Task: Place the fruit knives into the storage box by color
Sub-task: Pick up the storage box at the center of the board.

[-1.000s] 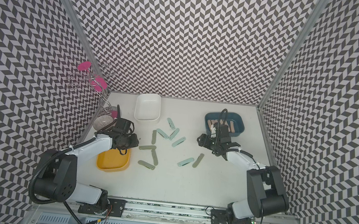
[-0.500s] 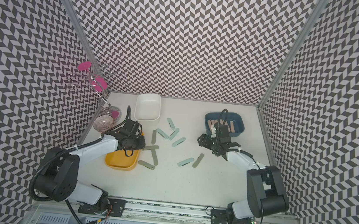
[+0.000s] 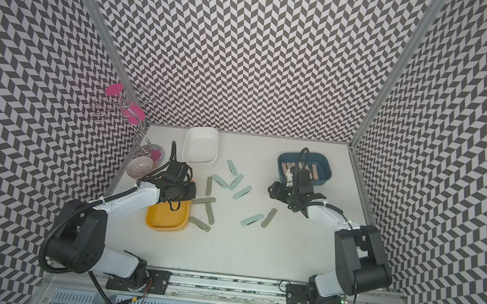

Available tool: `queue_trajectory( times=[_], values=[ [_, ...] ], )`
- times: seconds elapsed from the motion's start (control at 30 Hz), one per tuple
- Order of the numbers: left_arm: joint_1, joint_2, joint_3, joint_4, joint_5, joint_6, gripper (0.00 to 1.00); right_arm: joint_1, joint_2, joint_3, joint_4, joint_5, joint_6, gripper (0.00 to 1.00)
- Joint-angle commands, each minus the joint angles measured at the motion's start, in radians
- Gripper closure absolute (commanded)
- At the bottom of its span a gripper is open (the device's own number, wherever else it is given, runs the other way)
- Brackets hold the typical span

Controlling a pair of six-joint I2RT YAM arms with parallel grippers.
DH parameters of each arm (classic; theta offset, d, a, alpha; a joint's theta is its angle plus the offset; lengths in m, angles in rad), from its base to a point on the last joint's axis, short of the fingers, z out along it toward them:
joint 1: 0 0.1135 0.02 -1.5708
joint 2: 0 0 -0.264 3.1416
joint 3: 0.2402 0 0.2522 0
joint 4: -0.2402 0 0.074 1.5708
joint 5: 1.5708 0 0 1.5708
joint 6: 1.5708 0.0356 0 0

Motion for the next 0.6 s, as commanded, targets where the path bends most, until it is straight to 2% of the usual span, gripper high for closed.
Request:
queue_trajectory(
  times=[0.0, 0.3, 0.57],
  values=[
    [-0.002, 0.028, 0.021, 0.016, 0.039, -0.014, 0.94, 0.008, -0.004, 0.015, 0.028, 0.019, 0.003, 0.21],
    [0.000, 0.041, 0.016, 0.021, 0.022, -0.001, 1.00, 0.010, -0.009, 0.015, 0.023, 0.026, 0.002, 0.21],
    [0.000, -0.038, 0.084, -0.075, -0.078, 0.051, 1.00, 0.011, -0.009, 0.039, 0.010, 0.012, 0.000, 0.21]
  ],
)
